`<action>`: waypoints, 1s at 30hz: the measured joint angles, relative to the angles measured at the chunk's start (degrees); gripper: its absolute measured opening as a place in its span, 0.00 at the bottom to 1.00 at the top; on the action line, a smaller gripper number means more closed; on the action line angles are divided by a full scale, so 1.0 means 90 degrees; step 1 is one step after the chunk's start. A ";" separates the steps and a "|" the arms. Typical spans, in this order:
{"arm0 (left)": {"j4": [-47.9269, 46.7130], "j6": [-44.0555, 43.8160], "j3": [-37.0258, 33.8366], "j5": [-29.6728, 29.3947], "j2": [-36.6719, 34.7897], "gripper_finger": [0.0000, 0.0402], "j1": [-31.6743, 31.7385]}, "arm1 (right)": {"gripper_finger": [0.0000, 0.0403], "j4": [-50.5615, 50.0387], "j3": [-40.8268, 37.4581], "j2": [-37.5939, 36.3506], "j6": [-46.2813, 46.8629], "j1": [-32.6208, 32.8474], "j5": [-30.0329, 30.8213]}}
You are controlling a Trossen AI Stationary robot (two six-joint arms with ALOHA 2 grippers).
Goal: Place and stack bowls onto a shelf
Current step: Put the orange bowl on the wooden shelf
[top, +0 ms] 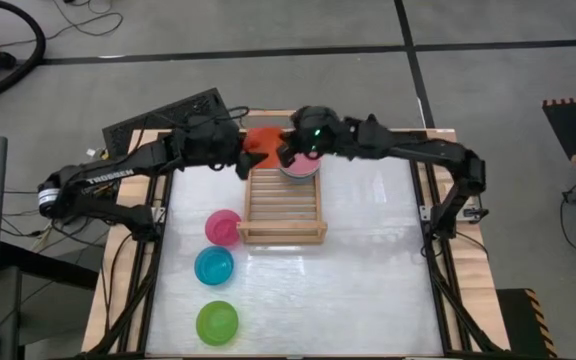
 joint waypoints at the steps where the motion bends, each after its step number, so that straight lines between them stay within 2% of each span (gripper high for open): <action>1: -0.0125 0.0000 -0.0002 0.0152 -0.0051 0.69 -0.0006 | 0.06 -0.0244 -0.0007 -0.0101 -0.0003 -0.0063 -0.0064; 7: -0.0331 0.0168 -0.0005 0.0240 -0.0271 0.69 0.0008 | 0.06 -0.1285 -0.0016 -0.0558 0.0036 -0.0203 -0.0400; 11: -0.0700 0.0301 -0.0012 0.0140 -0.0524 0.69 0.0129 | 0.06 -0.2736 -0.0017 -0.0716 0.0037 -0.0320 -0.0548; 14: -0.1055 0.0333 -0.0012 -0.0006 -0.0792 0.69 0.0266 | 0.06 -0.3657 -0.0024 -0.0617 0.0067 -0.0184 -0.0644; 17: -0.1208 0.0322 -0.0012 -0.0211 -0.1074 0.70 0.0387 | 0.06 -0.4032 -0.0068 -0.0476 0.0054 -0.0015 -0.0950; 21: -0.1187 0.0277 -0.0012 -0.0627 -0.1436 0.70 0.0469 | 0.06 -0.3691 -0.0535 -0.0378 0.0070 0.0157 -0.1566; 24: -0.1262 0.0274 -0.0012 -0.0811 -0.1629 0.70 0.0472 | 0.06 -0.2923 -0.1141 -0.0392 0.0363 0.0203 -0.2048; 30: -0.1248 0.0272 -0.0012 -0.1007 -0.1858 0.70 0.0476 | 0.06 -0.2177 -0.1846 -0.0397 0.1082 0.0073 -0.2332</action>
